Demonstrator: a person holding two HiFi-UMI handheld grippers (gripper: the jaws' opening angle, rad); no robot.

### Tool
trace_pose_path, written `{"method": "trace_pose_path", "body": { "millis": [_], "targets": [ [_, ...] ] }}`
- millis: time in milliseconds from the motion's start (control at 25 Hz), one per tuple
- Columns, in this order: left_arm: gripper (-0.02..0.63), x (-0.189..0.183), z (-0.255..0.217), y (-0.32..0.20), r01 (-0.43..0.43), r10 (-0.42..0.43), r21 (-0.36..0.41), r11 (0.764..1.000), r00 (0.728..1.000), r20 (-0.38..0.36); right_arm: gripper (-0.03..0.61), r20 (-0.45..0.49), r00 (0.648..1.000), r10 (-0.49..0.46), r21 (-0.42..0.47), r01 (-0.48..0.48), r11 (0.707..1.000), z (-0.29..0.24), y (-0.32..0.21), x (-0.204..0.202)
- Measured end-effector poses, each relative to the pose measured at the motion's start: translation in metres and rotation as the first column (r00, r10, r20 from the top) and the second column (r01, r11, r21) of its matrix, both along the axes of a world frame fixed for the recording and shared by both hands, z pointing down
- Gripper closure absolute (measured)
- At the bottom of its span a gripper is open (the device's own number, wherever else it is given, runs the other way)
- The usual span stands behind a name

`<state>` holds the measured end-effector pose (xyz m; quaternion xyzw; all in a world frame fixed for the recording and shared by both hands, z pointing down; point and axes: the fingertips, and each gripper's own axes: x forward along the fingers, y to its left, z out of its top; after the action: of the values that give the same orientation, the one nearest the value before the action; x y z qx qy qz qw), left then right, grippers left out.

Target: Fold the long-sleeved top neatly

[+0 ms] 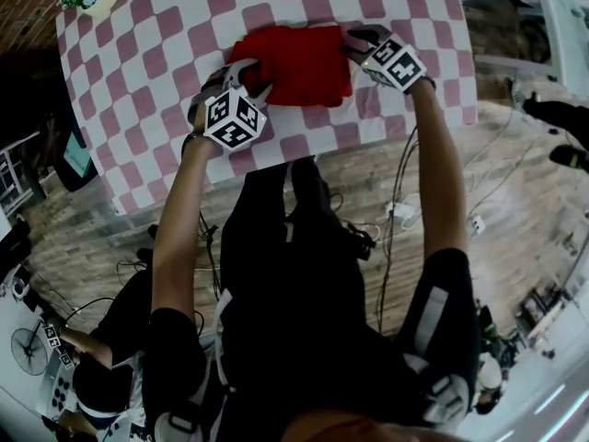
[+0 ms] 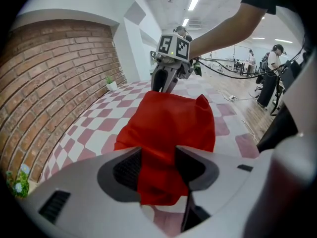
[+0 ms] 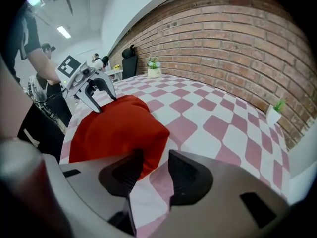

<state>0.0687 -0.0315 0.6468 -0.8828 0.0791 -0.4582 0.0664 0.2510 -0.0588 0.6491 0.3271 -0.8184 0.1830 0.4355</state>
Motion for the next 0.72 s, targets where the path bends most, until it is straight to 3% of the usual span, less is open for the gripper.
{"method": "trace_pose_path", "body": {
  "millis": [120,360,720],
  "targets": [
    [0.419,0.002,0.000,0.000,-0.008,0.008,0.004,1.000,1.000,0.002,0.428,-0.019,0.999,-0.038,-0.011,0.037,0.999,0.004,-0.004,-0.011],
    [0.416,0.005,0.000,-0.001,-0.009,0.009,0.007,1.000,1.000,-0.007,0.533,-0.011,0.999,-0.053,-0.045,0.052,0.998,0.009,-0.008,-0.010],
    [0.416,0.011,0.008,-0.002,0.028,-0.028,-0.056,0.998,1.000,-0.012,0.545,0.007,0.988,0.154,-0.106,-0.152,0.983,0.036,-0.030,0.022]
  ]
}}
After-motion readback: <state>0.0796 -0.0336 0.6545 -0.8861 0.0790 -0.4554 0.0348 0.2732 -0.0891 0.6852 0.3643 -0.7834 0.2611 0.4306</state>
